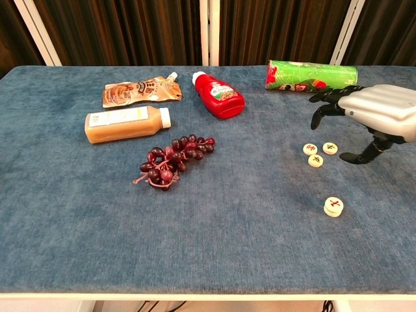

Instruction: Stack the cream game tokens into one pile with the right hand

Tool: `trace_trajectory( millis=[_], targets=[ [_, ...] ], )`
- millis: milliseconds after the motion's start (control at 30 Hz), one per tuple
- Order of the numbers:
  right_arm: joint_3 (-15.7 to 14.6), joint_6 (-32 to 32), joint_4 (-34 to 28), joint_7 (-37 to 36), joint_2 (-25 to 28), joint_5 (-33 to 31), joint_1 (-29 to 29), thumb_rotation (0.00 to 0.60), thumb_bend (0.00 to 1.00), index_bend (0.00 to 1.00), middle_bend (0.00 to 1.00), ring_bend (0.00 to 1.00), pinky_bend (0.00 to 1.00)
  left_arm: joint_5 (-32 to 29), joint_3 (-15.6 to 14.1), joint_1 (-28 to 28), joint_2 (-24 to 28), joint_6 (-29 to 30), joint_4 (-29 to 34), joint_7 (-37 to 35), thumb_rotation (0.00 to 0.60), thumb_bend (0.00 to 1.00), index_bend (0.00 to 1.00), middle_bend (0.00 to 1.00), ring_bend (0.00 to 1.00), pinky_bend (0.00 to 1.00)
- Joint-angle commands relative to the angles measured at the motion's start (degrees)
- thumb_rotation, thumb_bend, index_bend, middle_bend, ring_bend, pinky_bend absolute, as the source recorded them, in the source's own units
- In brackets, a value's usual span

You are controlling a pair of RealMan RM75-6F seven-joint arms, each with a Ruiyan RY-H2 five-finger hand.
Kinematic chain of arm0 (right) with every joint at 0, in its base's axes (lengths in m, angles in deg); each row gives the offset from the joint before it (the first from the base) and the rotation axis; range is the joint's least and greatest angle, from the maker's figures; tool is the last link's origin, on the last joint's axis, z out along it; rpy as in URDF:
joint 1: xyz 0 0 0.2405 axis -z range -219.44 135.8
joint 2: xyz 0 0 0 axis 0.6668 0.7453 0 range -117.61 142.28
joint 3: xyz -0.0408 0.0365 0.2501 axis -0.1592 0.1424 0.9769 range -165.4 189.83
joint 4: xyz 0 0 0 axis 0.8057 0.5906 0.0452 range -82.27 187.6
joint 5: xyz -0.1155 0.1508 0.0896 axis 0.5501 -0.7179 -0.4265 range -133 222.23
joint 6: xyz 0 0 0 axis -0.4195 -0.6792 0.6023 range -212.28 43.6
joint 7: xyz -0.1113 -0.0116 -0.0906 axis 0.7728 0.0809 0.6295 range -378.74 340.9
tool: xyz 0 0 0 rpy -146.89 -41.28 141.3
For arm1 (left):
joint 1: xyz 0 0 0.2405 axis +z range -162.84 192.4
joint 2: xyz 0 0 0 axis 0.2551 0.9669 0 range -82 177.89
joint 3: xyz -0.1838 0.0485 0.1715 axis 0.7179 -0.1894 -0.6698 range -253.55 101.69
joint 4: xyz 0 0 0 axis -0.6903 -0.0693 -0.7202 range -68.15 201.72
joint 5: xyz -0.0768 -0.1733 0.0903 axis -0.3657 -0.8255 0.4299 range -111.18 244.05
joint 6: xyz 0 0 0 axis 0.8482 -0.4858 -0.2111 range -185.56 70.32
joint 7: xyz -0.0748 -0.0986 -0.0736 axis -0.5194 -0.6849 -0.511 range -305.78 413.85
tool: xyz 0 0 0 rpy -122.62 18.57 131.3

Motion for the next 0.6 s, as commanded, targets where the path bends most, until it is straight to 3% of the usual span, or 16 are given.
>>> trace_trajectory(
  millis=[33,600],
  targets=[
    [1.53,0.81,3.24,1.48,-2.96,-2.92,-1.37,0.600,0.26,0.27,0.02,0.00,0.00,-0.06,-0.03,0.07,0.05,0.03,-0.12,-0.22,0.600,0.11,0.00,0.00,0.00,0.00],
    [1.96,2.36,11.07,3.86,-9.37,-7.05,-4.25,0.600,0.28,0.31,0.02,0.00,0.00,-0.49,-0.08,0.53,-0.30,0.32,-1.64,-2.03,0.600,0.11,0.00,0.00,0.00,0.00]
  ],
)
